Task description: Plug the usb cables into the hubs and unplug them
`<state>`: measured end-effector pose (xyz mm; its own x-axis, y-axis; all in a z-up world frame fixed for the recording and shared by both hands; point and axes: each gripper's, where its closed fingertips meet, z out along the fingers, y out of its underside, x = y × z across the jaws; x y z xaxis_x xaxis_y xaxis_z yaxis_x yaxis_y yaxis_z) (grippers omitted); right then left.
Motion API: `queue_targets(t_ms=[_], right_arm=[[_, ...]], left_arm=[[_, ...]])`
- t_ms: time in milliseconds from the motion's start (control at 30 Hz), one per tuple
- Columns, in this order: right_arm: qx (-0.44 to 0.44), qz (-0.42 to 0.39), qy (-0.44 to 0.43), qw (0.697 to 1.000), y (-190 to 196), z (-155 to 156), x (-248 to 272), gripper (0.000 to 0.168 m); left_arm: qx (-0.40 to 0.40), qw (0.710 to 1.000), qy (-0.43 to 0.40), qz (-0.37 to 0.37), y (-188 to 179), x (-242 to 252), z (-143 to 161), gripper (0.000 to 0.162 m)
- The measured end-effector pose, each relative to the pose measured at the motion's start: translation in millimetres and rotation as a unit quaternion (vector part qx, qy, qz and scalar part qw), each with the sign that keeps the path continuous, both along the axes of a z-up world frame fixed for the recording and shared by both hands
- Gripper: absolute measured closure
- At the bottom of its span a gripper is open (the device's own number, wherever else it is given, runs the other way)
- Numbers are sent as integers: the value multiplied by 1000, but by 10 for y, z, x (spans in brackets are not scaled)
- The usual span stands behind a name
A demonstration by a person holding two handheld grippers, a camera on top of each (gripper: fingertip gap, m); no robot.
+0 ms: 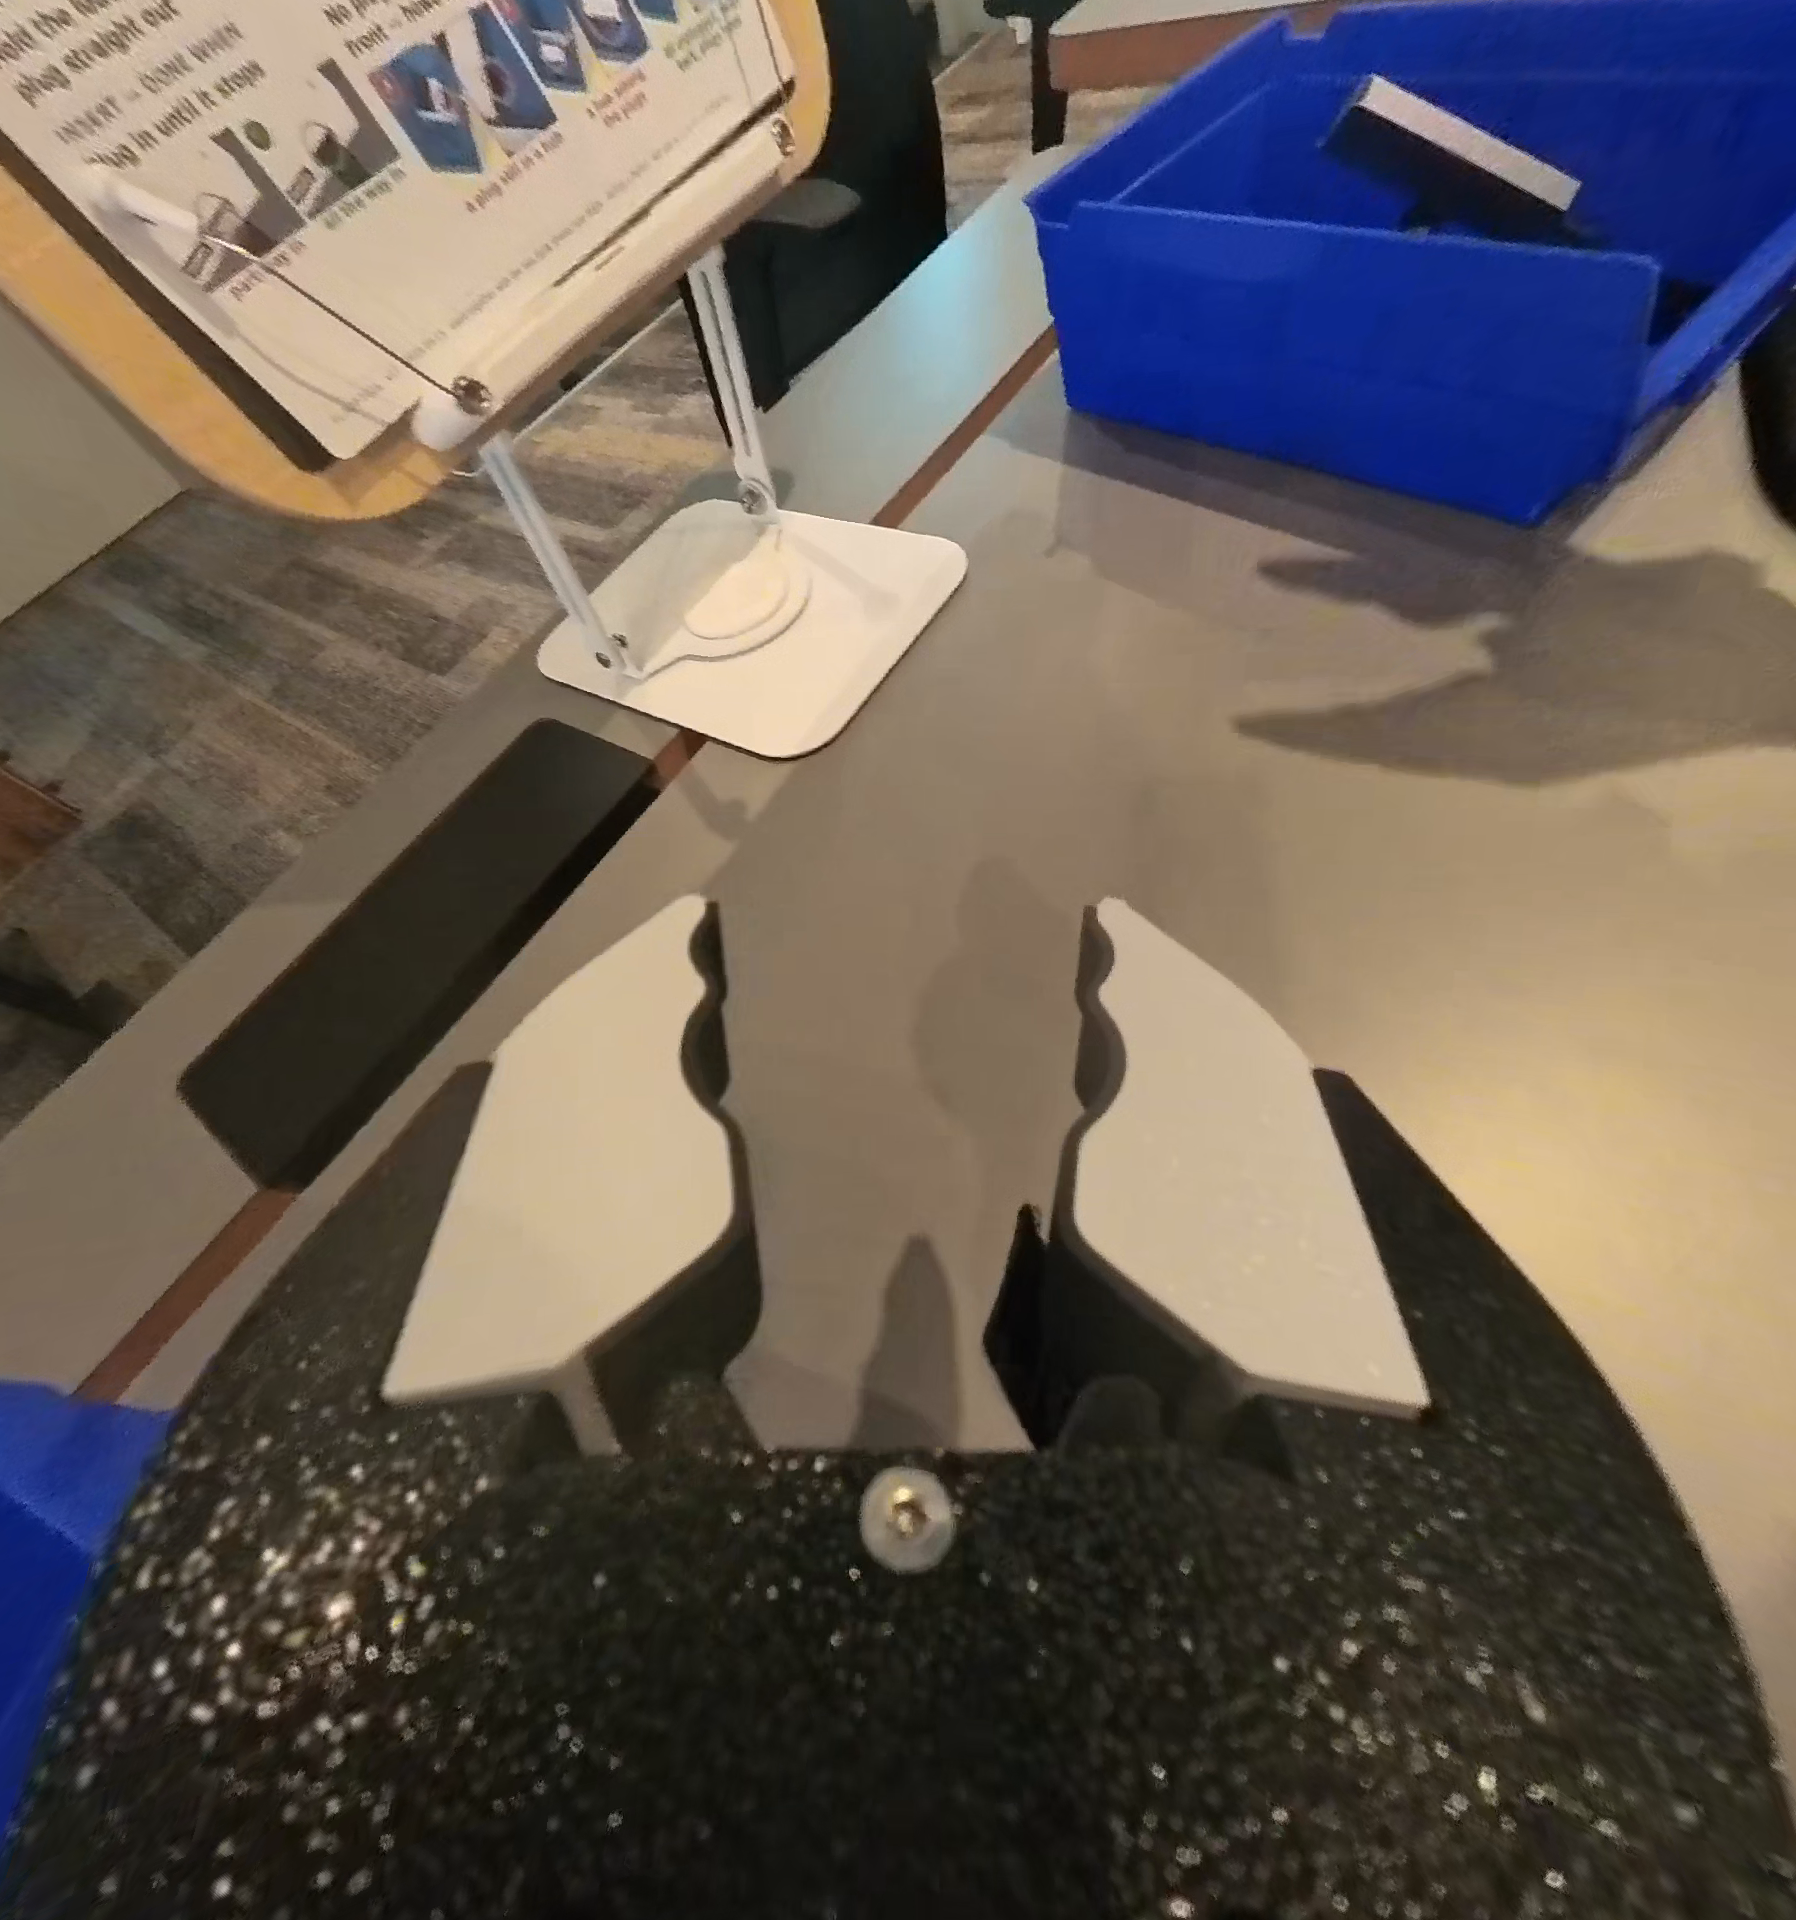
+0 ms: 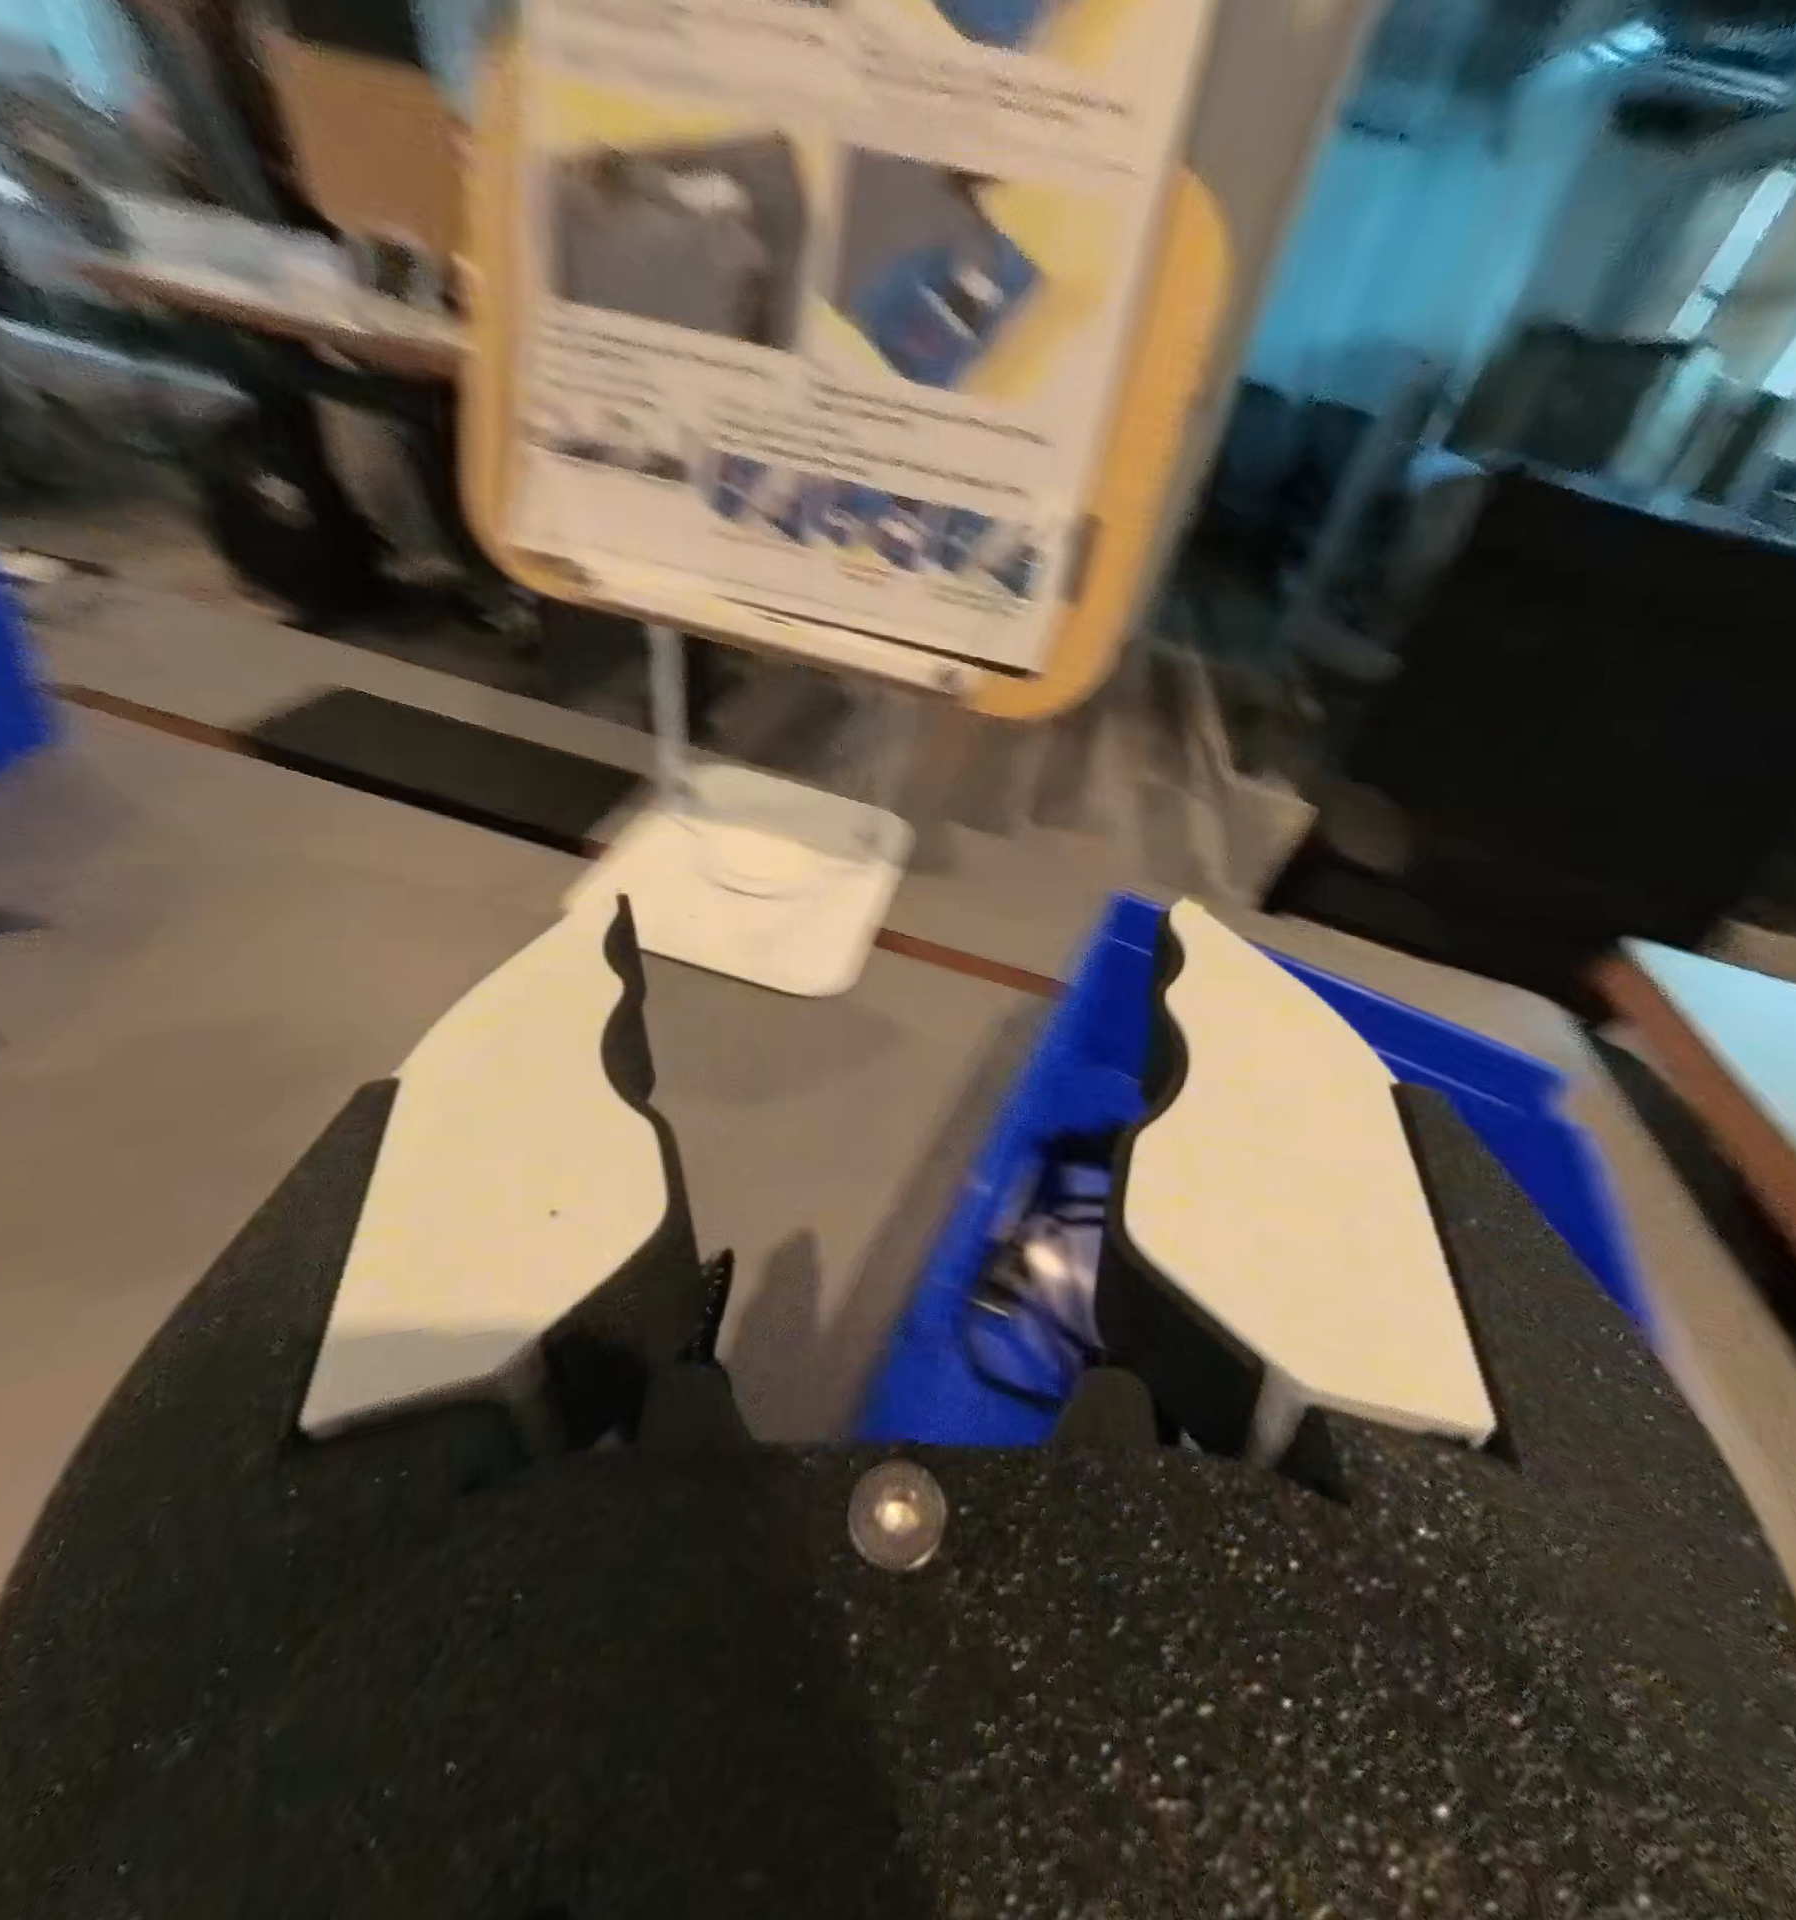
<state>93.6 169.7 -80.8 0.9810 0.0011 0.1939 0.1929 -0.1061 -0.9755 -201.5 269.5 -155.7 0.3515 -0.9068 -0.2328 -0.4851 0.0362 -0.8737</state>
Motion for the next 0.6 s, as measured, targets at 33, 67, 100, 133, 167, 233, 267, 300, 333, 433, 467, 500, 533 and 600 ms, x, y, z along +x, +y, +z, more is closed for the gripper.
queue_targets(t_ms=[33,67,100,133,167,233,267,300,333,433,467,500,533,600], right_arm=[[12,30,7,999,0,-71,-224,77],[20,55,9,998,14,-169,-416,78],[23,70,2,997,43,-287,-555,78],[26,79,-10,996,82,-404,-648,77],[30,78,-18,996,125,-511,-685,78],[44,87,11,995,195,-660,-754,79],[44,102,47,993,208,-720,-817,77],[37,120,78,989,201,-783,-897,77],[30,135,91,986,187,-841,-965,77],[38,126,63,989,160,-964,-955,80],[48,125,69,989,144,-960,-948,82],[58,128,82,987,127,-948,-951,84],[67,130,96,984,112,-938,-958,89],[75,133,129,980,110,-944,-986,95]], left_arm=[[5,1000,-4,7,22,-3,18,92],[9,1000,-12,12,37,-2,43,88],[14,1000,-21,15,48,4,74,84],[22,999,-31,21,65,2,109,81],[31,998,-38,30,90,-7,143,78],[66,995,-42,61,186,-71,220,70],[90,992,-40,84,252,-128,266,69],[108,988,-38,103,302,-185,308,69],[119,985,-39,120,335,-232,348,69],[97,983,-52,149,341,-280,400,68],[92,979,-50,176,372,-335,403,68],[94,971,-40,215,426,-437,396,68],[105,963,-23,248,469,-551,385,68],[140,938,5,318,531,-847,389,69]])
